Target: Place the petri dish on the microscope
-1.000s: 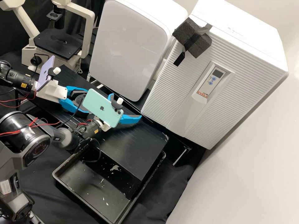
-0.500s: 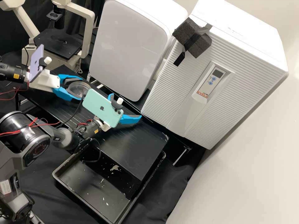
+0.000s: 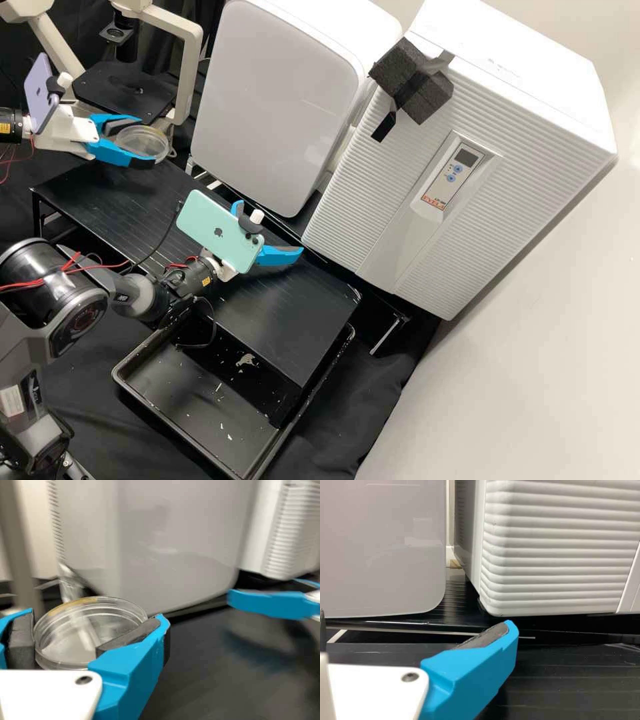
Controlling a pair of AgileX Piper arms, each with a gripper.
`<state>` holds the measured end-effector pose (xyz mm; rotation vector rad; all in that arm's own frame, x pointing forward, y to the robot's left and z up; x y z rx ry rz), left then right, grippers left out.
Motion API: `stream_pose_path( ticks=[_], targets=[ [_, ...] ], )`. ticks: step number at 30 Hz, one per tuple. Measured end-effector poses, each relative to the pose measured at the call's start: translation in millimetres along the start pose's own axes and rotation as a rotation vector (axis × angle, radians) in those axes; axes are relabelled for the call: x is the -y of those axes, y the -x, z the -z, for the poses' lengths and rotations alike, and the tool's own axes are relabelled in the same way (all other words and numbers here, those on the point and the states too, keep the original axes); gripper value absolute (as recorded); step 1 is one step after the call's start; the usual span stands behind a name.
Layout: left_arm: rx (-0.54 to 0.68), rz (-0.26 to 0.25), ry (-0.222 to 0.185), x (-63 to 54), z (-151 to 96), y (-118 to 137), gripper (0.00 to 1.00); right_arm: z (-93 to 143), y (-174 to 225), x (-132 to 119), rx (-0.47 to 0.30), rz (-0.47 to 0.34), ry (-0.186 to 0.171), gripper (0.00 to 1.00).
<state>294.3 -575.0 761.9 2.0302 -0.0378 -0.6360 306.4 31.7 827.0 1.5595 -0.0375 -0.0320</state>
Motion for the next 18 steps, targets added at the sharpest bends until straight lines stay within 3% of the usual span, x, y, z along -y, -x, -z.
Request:
stream_pose_path(
  ticks=[8,18],
  targets=[
    [-0.156,-0.044,0.021,-11.6,49,9,0.00,0,0,0,0.000,0.000,0.000,1.00],
    [-0.262,-0.088,0.054,-24.0,83,-4,0.00,0,0,0,0.000,0.000,0.000,1.00]
  ],
)
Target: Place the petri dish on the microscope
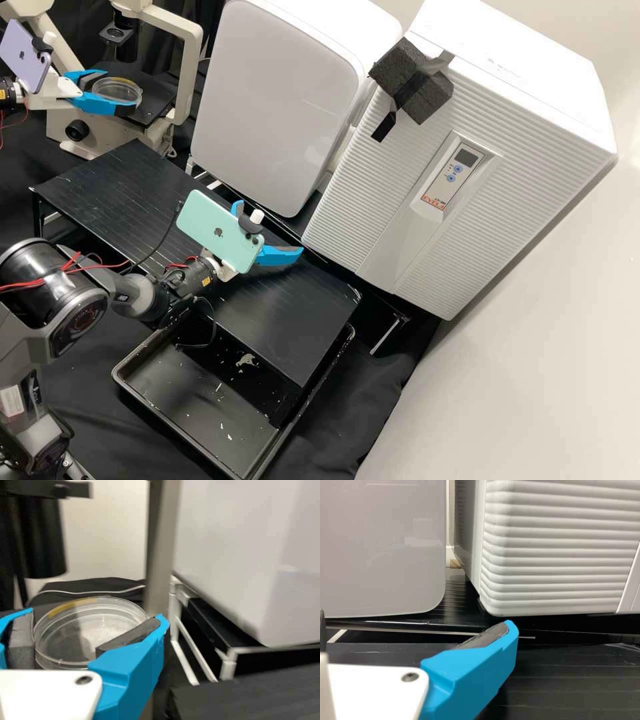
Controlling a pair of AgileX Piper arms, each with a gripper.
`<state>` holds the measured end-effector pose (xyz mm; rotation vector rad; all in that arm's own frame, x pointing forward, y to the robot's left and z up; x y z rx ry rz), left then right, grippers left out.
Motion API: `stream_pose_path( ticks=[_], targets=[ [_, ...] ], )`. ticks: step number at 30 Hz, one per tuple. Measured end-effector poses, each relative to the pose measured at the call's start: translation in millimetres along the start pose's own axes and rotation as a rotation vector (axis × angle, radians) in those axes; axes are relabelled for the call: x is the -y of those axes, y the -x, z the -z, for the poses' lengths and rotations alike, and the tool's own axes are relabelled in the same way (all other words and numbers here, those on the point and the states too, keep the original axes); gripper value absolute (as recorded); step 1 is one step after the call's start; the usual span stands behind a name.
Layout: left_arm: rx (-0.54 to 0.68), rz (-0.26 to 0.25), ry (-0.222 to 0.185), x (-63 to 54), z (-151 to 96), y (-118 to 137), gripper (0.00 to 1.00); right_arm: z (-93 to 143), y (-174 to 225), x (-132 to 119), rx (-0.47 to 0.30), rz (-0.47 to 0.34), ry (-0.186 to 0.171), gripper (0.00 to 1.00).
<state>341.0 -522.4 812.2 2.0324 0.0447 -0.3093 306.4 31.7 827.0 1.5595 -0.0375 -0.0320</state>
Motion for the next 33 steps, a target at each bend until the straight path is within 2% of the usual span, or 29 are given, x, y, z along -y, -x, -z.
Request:
stream_pose_path(
  ticks=[4,7,12,17,22,28,33],
  targets=[
    [-0.056,0.012,0.023,-3.1,12,-11,0.00,0,0,0,0.000,0.000,0.000,1.00],
    [-0.092,0.025,0.026,-3.0,19,-19,0.00,0,0,0,0.000,0.000,0.000,1.00],
    [-0.124,0.040,0.008,-5.5,24,-31,0.00,0,0,0,0.000,0.000,0.000,1.00],
    [-0.144,0.026,0.003,-8.8,27,-43,0.00,0,0,0,0.000,0.000,0.000,1.00],
    [-0.156,0.059,-0.018,-3.6,30,-51,0.00,0,0,0,0.000,0.000,0.000,1.00],
    [-0.161,0.039,0.004,1.4,32,-58,0.00,0,0,0,0.000,0.000,0.000,1.00],
    [-0.163,0.029,-0.005,3.3,33,-60,0.00,0,0,0,0.000,0.000,0.000,1.00]
  ],
)
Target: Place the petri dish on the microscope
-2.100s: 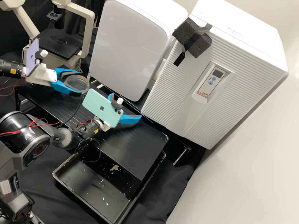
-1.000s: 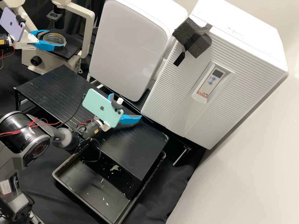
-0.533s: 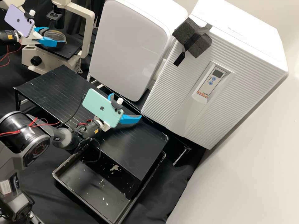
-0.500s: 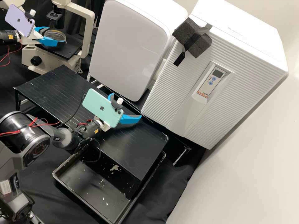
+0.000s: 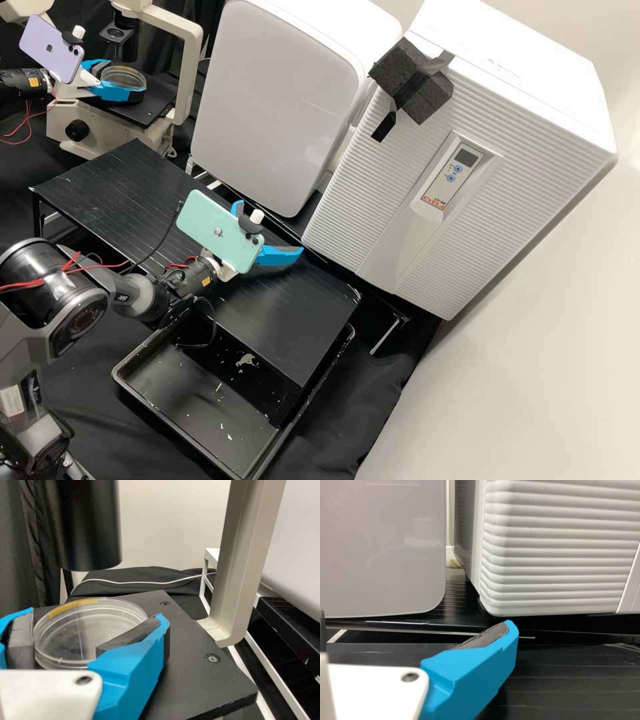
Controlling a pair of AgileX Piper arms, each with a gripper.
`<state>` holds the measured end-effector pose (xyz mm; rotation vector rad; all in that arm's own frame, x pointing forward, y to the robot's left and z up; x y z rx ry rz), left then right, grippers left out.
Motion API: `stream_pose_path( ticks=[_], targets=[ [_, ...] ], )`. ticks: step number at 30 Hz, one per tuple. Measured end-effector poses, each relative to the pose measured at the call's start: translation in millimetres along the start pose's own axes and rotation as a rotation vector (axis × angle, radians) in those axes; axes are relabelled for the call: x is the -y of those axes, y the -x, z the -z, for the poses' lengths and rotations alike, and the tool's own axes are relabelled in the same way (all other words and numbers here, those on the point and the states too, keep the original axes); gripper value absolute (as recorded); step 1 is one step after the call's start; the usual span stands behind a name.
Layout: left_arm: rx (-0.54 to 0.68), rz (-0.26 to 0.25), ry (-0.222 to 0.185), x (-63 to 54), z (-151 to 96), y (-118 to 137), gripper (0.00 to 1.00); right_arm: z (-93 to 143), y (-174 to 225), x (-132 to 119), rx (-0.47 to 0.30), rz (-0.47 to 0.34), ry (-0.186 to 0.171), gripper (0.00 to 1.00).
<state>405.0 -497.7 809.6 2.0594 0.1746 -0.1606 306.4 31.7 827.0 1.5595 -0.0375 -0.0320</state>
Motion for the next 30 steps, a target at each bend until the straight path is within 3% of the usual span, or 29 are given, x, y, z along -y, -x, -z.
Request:
stream_pose_path(
  ticks=[1,19,30],
  targets=[
    [0.000,-0.001,0.002,0.3,0,0,1.00,0,0,0,0.000,0.000,0.000,1.00],
    [-0.001,-0.001,0.002,2.5,1,-1,1.00,0,0,0,0.000,0.000,0.000,1.00],
    [0.000,-0.005,-0.014,12.3,4,10,1.00,0,0,0,0.000,0.000,0.000,1.00]
  ],
)
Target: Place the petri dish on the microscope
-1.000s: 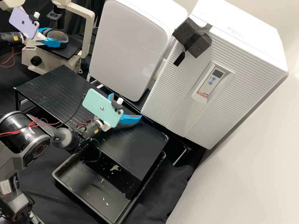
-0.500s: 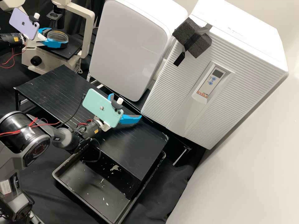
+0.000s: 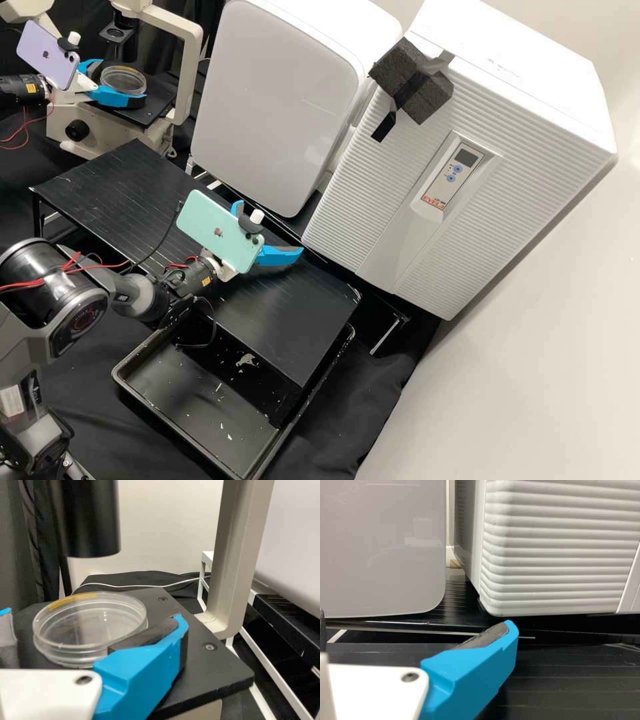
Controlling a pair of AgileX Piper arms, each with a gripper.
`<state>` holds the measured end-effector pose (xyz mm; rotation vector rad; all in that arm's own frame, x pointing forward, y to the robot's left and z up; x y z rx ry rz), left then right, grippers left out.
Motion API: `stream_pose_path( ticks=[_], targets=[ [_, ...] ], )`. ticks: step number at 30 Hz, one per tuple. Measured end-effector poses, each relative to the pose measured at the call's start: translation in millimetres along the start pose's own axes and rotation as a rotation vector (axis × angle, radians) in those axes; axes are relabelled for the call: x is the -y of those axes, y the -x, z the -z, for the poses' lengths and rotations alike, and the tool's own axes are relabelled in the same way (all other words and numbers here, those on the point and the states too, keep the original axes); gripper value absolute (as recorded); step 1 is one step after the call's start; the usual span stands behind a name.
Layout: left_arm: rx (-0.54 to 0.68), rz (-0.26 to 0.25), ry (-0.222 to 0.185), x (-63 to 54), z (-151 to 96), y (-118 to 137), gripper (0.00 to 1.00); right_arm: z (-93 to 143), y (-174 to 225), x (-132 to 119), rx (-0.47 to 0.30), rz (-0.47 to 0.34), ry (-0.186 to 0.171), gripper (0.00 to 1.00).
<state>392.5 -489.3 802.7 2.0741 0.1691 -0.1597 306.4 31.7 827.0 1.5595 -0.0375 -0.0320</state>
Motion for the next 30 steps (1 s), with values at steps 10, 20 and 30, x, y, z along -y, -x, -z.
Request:
stream_pose_path(
  ticks=[10,20,30],
  targets=[
    [-0.012,-0.026,-0.008,1.9,5,51,1.00,0,0,0,0.000,0.000,0.000,1.00],
    [0.011,-0.166,-0.100,15.7,-23,126,1.00,0,0,0,0.000,0.000,0.000,1.00],
    [0.007,-0.326,-0.145,35.9,-38,164,1.00,0,0,0,0.000,0.000,0.000,1.00]
  ],
)
